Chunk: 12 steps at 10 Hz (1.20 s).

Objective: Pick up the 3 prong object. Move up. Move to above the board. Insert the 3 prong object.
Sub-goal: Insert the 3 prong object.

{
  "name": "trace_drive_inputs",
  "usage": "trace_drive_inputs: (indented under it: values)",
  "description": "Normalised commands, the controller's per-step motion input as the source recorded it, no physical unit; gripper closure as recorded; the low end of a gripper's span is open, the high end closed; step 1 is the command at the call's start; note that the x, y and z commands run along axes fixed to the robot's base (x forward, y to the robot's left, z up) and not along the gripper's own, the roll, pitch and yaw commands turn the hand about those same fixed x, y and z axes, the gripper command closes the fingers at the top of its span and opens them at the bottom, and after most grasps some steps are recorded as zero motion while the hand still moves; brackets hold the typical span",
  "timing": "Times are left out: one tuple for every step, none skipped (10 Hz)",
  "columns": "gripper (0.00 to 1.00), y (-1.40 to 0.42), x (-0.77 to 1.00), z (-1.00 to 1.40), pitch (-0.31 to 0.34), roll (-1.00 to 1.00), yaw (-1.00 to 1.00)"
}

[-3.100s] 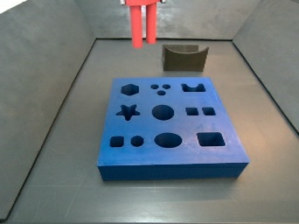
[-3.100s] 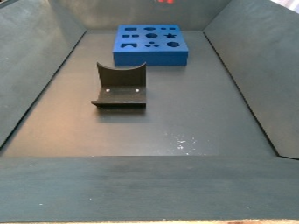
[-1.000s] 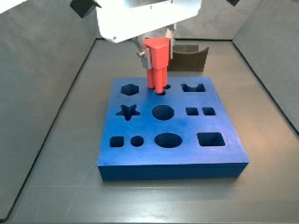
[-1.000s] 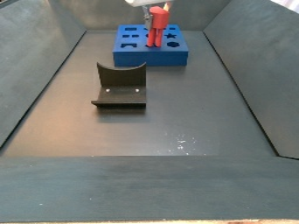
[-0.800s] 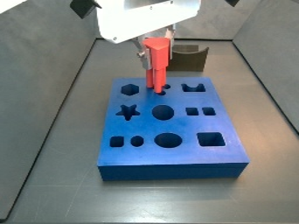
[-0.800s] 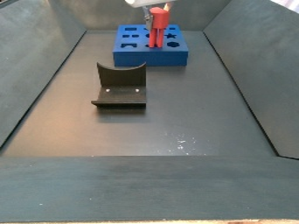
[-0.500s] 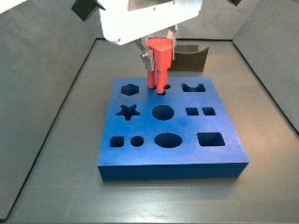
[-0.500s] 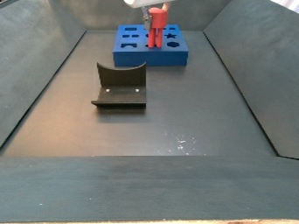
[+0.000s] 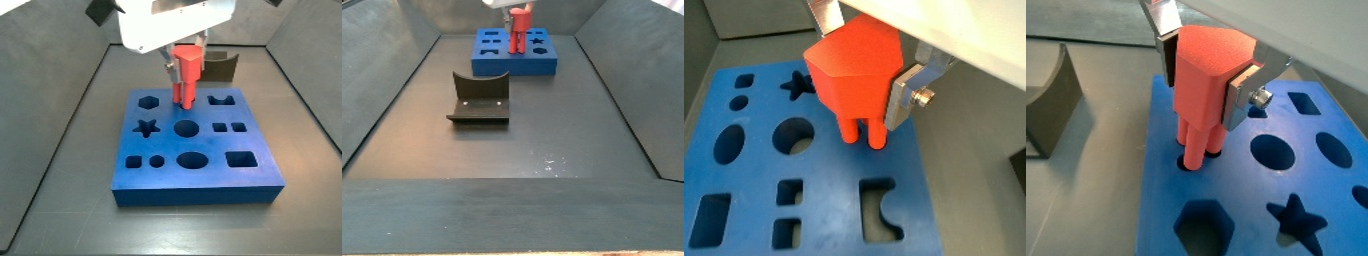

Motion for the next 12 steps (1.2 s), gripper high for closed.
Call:
trace_drive_inputs:
  values:
    - [1.0,0.0,0.27,-0.3,0.0,0.11,-0.45]
    - [1.0,0.01,0.13,-0.35,0.0,0.14,-0.51]
    - [1.0,0.0,0.0,-0.01,0.0,0.0,-0.11]
    - [1.0,0.0,-0.12,-0.13,-0.043,0.0,0.0]
    - [1.0,0.0,-0.48,-0.4,0.0,0.18,-0.11]
    - [1.0,0.0,-0.56,-0.39,0.0,0.15,-0.24]
    - [1.0,0.0,-0.1,-0.07,-0.009,0.0,-0.07]
    - [1.0,0.0,0.05,0.0,0.0,0.0,0.0]
    - [1.0,0.0,0.13,-0.21,-0.043,0.0,-0.29]
    - [1.0,0.0,0.26,-0.27,-0.077,0.0,-0.37]
    - [1.0,0.0,0.22,-0.11,-0.031,-0.01,-0.29]
    - [1.0,0.02,0.0,0.0,0.0,0.0,0.0]
